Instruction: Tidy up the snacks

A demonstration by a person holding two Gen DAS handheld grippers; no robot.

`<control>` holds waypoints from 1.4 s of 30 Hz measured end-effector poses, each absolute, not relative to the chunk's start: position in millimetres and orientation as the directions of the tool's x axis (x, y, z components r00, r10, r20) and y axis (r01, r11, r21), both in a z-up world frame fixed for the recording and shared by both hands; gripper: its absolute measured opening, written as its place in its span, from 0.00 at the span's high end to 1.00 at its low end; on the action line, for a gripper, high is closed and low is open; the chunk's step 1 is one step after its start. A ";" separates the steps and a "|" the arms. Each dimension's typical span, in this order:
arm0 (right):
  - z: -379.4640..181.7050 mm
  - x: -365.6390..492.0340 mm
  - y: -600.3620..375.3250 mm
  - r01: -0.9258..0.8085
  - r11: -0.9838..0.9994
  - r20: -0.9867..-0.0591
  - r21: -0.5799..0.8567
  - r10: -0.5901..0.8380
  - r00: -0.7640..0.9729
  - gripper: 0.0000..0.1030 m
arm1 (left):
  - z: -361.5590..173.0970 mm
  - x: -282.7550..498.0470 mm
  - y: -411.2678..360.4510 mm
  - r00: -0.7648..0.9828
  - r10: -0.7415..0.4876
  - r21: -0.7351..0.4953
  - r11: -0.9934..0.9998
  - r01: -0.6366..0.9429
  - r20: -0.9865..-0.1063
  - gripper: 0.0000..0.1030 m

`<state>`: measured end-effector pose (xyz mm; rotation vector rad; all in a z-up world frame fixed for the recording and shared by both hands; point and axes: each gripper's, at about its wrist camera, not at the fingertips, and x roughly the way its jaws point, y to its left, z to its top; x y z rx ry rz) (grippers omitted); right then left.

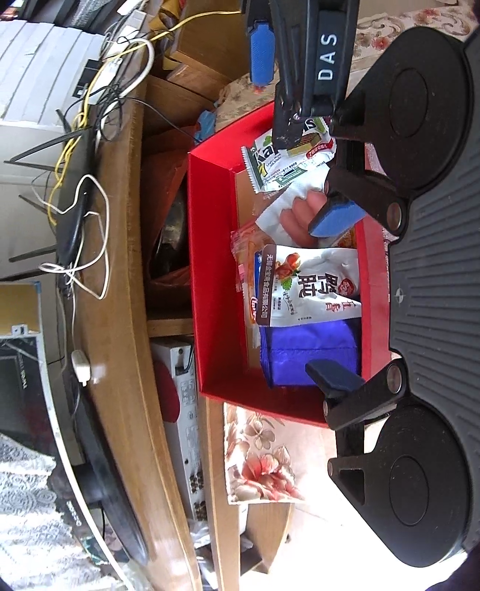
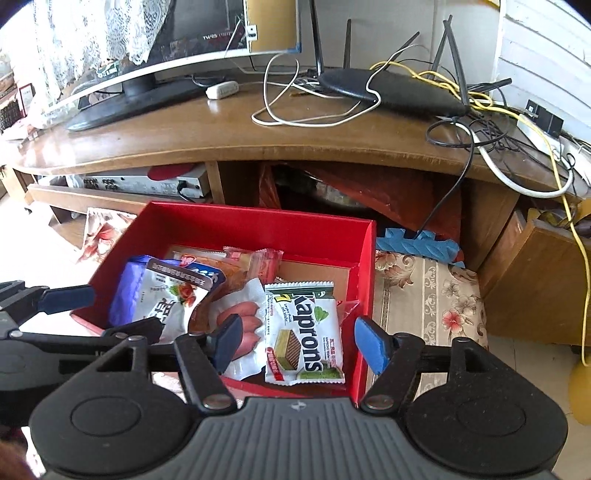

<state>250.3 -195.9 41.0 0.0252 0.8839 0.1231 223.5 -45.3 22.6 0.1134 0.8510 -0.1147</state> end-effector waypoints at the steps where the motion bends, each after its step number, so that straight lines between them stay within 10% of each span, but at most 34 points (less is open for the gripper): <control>1: 42.5 247.0 -196.5 -0.096 0.992 -0.768 0.077 0.120 0.629 0.35 | 24.4 221.1 -43.9 0.659 -0.054 0.052 0.989 0.140 -0.750 0.19; 19: 44.6 184.9 -203.9 -0.071 0.989 -0.780 0.126 0.143 0.609 0.35 | 26.5 166.7 -27.3 0.684 -0.046 0.009 0.997 0.077 -0.728 0.00; 42: 29.0 119.6 -194.7 -0.069 0.986 -0.818 0.150 0.163 0.552 0.34 | 6.3 107.8 -20.4 0.645 -0.035 -0.004 0.999 0.050 -0.763 0.00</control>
